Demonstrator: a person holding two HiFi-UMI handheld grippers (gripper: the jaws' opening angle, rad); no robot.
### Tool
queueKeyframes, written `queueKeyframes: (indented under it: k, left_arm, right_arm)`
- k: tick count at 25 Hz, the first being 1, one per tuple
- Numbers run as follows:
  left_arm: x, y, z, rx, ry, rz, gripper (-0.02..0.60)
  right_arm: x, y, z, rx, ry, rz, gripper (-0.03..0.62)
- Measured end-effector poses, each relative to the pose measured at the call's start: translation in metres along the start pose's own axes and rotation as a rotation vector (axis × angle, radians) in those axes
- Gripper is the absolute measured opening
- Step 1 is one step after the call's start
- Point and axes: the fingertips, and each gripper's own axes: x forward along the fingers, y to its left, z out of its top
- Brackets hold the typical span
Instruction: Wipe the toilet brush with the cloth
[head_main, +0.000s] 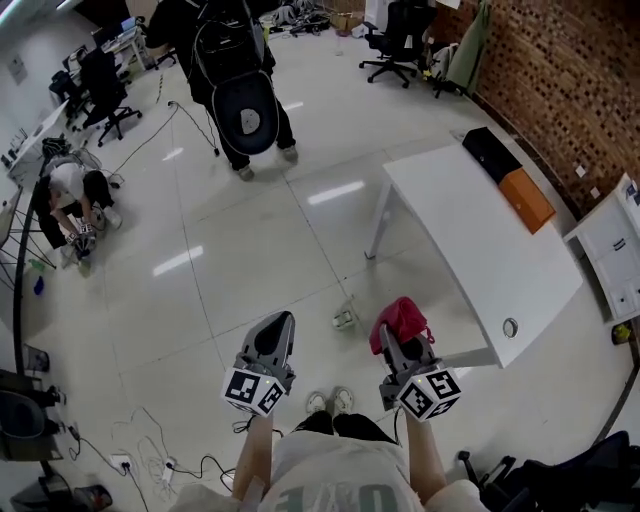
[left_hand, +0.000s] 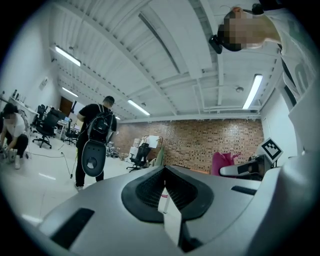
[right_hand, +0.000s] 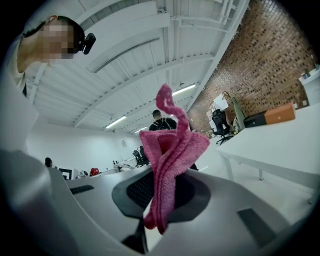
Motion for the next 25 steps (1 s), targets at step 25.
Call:
queueKeyframes:
  k: [25]
  left_arm:
    - [0.130, 0.174, -0.773, 0.027, 0.027, -0.251, 0.002]
  right_arm:
    - [0.217, -0.465, -0.628, -0.262, 0.005, 0.059, 0.032]
